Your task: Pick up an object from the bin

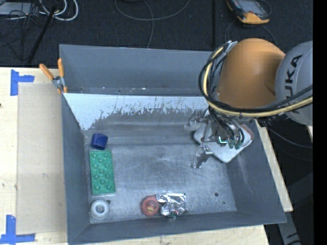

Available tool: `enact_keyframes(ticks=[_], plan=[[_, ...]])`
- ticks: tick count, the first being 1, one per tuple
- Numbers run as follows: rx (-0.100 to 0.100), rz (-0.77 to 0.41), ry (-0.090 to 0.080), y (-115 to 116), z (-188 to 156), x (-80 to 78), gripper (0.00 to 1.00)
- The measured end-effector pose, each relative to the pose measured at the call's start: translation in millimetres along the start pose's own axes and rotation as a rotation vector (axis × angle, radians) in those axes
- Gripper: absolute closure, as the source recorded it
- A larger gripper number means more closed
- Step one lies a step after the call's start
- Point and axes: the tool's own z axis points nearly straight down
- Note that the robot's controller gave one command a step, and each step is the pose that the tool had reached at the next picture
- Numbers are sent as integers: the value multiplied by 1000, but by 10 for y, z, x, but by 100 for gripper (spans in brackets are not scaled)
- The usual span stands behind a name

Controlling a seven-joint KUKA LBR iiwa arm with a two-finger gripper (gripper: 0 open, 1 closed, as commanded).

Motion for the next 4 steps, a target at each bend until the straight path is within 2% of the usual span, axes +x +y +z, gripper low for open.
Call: enact_keyframes(ticks=[1,2,3,4], plan=[[0,-190,0,422,774,532,0],[1,-416,-2,265,1031,856,0],[2,-611,-5,362,1359,862,0],[4,-683,-24,267,1609,766,0]])
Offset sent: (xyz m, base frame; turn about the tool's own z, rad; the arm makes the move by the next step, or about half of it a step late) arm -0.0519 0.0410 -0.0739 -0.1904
